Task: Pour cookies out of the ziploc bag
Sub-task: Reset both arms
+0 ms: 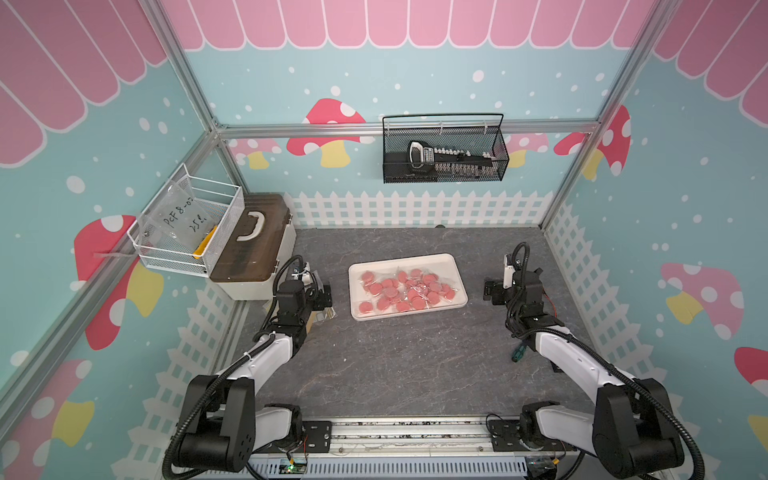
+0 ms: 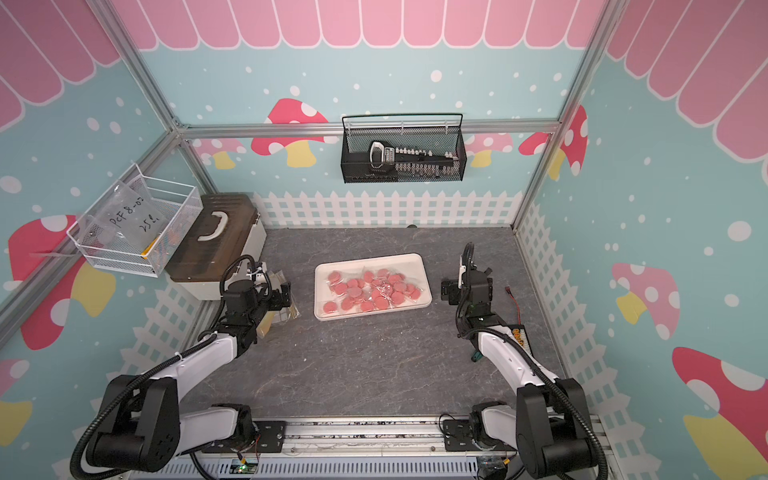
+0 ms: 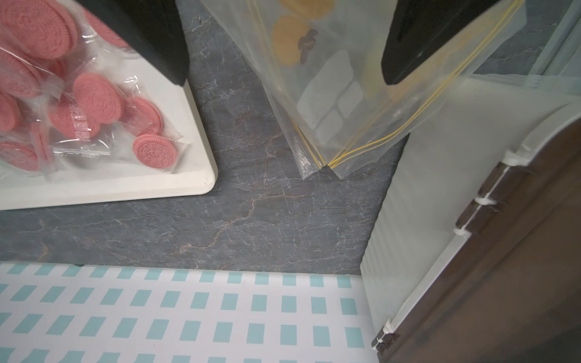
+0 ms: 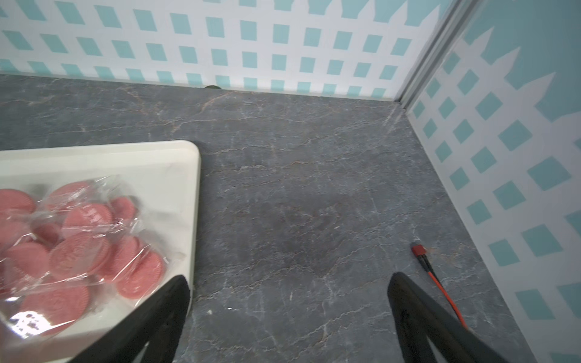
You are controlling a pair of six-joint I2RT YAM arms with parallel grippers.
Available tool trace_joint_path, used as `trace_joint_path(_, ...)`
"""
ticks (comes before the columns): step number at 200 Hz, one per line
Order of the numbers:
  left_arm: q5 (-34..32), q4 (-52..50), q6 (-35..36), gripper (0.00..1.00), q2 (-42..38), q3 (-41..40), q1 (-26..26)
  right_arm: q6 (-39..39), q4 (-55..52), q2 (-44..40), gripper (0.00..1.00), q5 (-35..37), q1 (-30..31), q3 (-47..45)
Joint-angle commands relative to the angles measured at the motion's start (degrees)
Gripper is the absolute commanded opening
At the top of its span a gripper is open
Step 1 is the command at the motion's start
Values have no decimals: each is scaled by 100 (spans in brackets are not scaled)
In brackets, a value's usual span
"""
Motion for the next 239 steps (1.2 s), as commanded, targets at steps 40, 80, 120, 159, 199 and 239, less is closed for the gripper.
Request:
trace_joint_path(40, 628, 1336, 83, 99, 514, -321, 278, -526, 1888, 268, 99, 569, -227, -904)
trace_joint_path(80, 380, 2184, -127, 99, 469, -708, 423, -536, 2570, 504, 99, 964, -231, -1234)
trace_joint_path(120, 267, 3178, -121, 99, 873, -1006, 435, -834, 3818, 810, 99, 517, -235, -1712)
trace_joint_path(159, 71, 3792, -205, 99, 1367, -1081, 434, -949, 4713, 1529, 99, 299, -239, -1865)
trace_joint_path(199, 528, 3298, -18, 97, 1429, -780, 436, -811, 4244, 1785, 99, 275, -343, -1474)
trace_joint_path(239, 515, 3197, -2, 99, 1421, -750, 426, -595, 3941, 1753, 99, 287, -511, -1366)
